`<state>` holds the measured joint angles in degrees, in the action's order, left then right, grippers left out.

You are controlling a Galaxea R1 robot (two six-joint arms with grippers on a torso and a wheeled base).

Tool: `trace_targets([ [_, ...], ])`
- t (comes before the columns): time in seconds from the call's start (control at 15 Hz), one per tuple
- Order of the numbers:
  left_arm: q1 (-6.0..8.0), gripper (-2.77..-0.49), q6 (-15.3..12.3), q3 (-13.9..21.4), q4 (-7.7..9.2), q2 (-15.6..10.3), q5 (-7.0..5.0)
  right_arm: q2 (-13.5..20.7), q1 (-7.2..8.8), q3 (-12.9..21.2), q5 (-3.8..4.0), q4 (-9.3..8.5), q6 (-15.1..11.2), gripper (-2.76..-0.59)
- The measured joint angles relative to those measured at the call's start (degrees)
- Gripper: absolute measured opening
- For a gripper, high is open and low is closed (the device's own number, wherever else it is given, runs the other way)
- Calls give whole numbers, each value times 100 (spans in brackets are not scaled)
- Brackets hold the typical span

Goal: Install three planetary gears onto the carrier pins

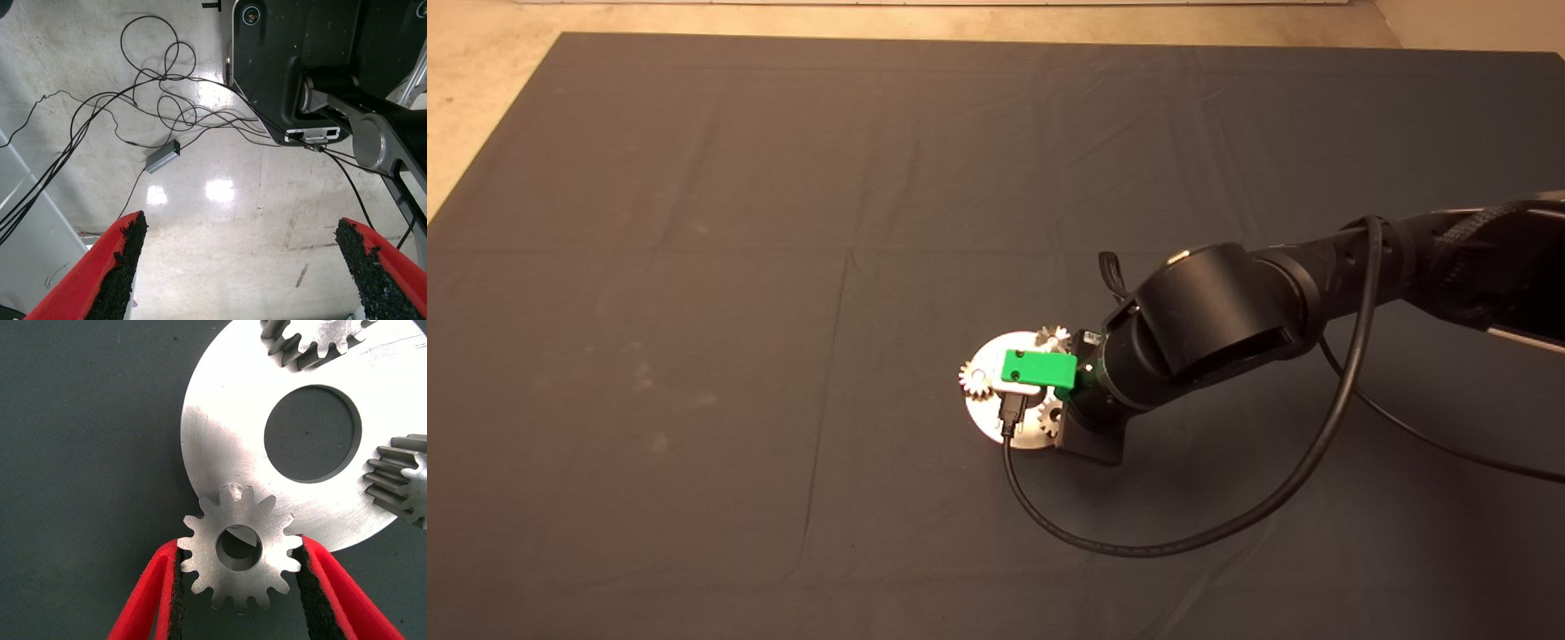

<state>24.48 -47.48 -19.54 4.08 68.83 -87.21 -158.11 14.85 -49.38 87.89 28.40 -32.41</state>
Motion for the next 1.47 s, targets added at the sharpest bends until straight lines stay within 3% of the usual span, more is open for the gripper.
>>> trace_targets([
  [0.27,0,-124,112,6,82,-212,-2,-22,-66,-33,-4,31,0,-236],
  [0.73,0,-124,176,6,117,-289,-2,-51,-93,-65,-22,98,1,-236],
  [1.2,0,-124,182,6,154,-296,-2,-63,-182,-138,-72,483,0,-236],
  [1.47,0,-124,189,6,154,-296,-2,-62,-199,-138,-88,572,0,-237],
])
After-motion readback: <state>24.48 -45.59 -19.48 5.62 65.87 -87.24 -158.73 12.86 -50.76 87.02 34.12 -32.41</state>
